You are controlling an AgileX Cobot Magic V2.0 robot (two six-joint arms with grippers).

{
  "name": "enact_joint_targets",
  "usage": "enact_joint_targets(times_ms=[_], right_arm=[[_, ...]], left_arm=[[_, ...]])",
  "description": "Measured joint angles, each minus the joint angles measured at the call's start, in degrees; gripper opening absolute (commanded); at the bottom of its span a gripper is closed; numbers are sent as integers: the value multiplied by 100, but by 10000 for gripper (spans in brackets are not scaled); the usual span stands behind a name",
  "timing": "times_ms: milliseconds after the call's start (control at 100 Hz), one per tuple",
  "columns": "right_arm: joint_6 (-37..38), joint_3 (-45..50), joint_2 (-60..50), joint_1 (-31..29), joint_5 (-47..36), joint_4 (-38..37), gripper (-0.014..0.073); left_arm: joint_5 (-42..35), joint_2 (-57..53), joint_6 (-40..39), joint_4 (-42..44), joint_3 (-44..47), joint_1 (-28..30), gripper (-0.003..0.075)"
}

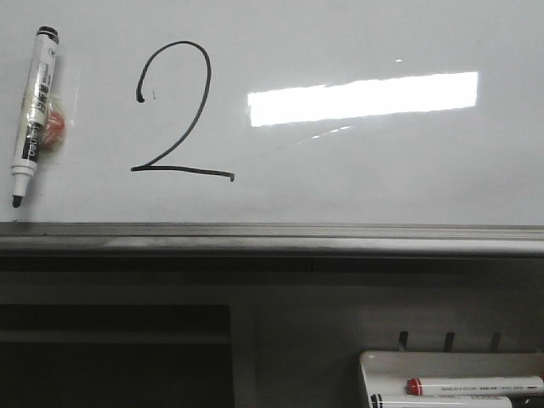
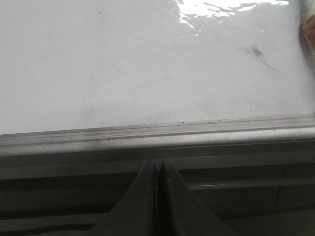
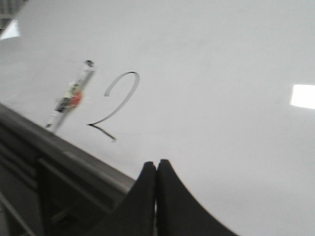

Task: Write number 2 on whiteboard

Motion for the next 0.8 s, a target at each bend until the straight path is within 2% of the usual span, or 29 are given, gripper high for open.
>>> enact_joint_targets(times_ms=[150, 310, 450, 570, 800], right_arm=[[50, 0, 0, -1387, 426, -53, -51], [63, 89, 0, -2435, 1346, -56, -51], [67, 515, -136, -2973, 1550, 56, -51], [75, 526, -487, -3288, 1768, 203, -51], [75, 516, -556, -3434, 1790, 256, -52]], left_arm=[[0, 0, 0, 4, 0, 0, -20], [0, 0, 0, 4, 0, 0, -20], [3, 0, 0, 4, 0, 0, -20], [3, 0, 0, 4, 0, 0, -20], [3, 0, 0, 13, 0, 0, -20]])
